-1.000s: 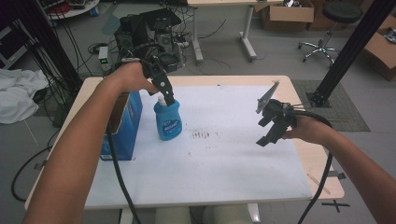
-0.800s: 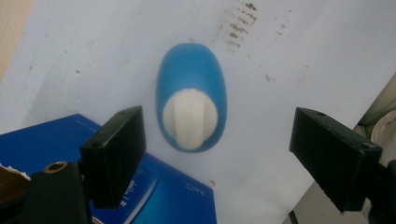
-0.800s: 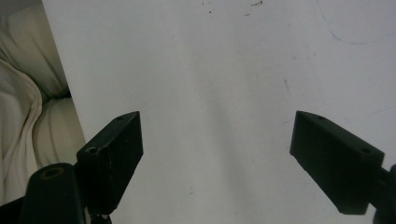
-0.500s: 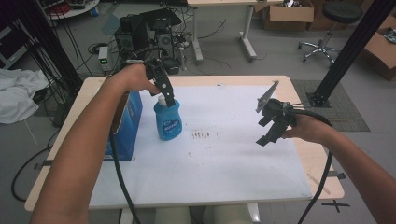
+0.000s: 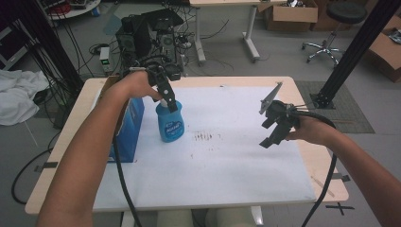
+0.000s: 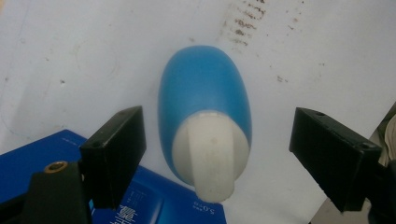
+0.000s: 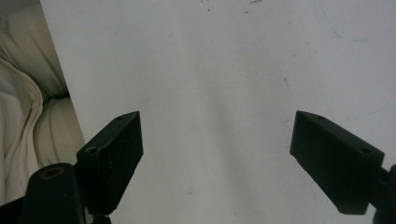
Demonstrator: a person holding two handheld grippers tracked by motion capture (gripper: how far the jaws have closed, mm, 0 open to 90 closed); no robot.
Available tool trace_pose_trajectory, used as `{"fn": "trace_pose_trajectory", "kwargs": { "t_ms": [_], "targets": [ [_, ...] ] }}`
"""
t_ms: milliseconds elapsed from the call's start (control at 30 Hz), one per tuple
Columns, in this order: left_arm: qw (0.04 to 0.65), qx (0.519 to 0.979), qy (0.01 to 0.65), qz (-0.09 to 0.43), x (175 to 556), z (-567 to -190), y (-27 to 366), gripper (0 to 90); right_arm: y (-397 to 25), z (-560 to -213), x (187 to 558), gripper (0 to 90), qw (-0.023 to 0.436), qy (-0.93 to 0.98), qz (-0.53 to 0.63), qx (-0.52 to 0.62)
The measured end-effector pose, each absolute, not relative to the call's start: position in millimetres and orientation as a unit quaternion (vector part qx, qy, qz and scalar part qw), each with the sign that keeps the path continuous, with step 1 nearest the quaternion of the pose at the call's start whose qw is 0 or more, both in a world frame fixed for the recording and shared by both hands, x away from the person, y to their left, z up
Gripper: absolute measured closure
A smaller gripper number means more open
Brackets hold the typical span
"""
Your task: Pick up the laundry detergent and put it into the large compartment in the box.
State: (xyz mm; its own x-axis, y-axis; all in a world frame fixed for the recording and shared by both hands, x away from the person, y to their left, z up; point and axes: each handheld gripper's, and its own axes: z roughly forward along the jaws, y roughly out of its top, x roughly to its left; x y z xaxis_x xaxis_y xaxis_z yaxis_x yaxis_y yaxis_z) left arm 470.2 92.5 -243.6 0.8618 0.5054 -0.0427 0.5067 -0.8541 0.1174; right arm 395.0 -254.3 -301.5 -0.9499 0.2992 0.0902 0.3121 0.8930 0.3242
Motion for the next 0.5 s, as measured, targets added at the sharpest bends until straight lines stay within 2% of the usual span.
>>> {"fn": "trace_pose_trajectory", "kwargs": {
  "t_ms": [500],
  "targets": [
    [0.069,0.964,0.257,-0.009,471,-263,95,19.2,-255,-303,395,17.0,0.019,-0.973,-0.17,-0.157]
  ]
}}
